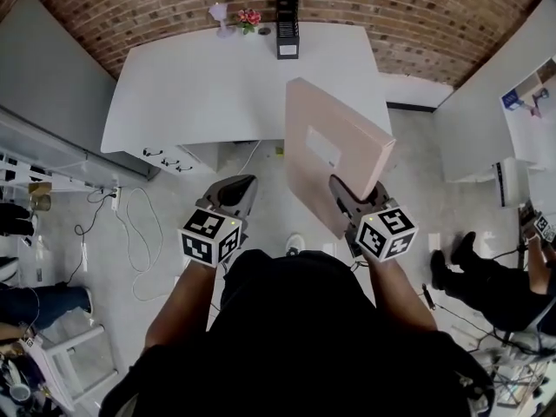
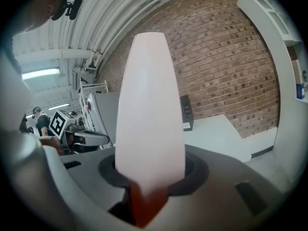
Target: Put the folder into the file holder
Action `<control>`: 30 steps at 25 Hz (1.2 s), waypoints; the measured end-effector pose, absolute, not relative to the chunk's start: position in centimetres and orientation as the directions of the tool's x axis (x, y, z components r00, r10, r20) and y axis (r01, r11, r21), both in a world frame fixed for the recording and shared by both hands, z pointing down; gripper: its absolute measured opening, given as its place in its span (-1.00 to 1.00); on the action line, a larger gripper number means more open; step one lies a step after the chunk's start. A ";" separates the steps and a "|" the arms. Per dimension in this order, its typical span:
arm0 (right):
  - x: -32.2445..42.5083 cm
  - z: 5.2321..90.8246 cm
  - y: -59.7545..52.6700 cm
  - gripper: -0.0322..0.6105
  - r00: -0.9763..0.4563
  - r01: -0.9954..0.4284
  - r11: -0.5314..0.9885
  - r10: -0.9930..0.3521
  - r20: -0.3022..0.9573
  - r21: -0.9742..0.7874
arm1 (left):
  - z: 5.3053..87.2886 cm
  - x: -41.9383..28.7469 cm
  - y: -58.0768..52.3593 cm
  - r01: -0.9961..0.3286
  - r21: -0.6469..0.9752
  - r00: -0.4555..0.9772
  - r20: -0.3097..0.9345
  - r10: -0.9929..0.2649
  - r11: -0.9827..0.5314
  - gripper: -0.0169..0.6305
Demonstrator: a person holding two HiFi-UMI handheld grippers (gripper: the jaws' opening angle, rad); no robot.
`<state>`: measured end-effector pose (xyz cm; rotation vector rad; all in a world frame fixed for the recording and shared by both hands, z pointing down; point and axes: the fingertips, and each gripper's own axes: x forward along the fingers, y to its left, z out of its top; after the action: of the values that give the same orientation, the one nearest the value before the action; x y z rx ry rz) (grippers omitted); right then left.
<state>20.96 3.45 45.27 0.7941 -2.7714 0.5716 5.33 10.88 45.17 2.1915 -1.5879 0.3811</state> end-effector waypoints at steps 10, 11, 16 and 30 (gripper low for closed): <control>20.1 47.1 1.7 -0.38 -0.840 -0.532 0.780 -0.439 0.319 -0.328 | 47.7 3.9 10.2 -0.949 0.233 0.304 0.497 -0.813 -0.212 -0.93; 19.9 47.4 1.5 -0.38 -0.837 -0.536 0.778 -0.440 0.324 -0.329 | 47.8 3.7 10.0 -0.947 0.241 0.308 0.493 -0.813 -0.212 -0.93; 18.3 47.5 0.5 -0.38 -0.836 -0.539 0.777 -0.446 0.320 -0.325 | 47.8 2.5 8.5 -0.949 0.201 0.313 0.485 -0.816 -0.244 -0.93; 11.7 46.6 -9.5 -0.38 -0.786 -0.610 0.731 -0.512 0.346 -0.306 | 46.9 -4.2 -4.5 -0.918 0.185 0.396 0.447 -0.802 -0.350 -0.93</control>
<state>11.65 -9.50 46.59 0.8882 -2.6958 0.6001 -4.17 -4.45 46.94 2.2554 -1.4799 0.3913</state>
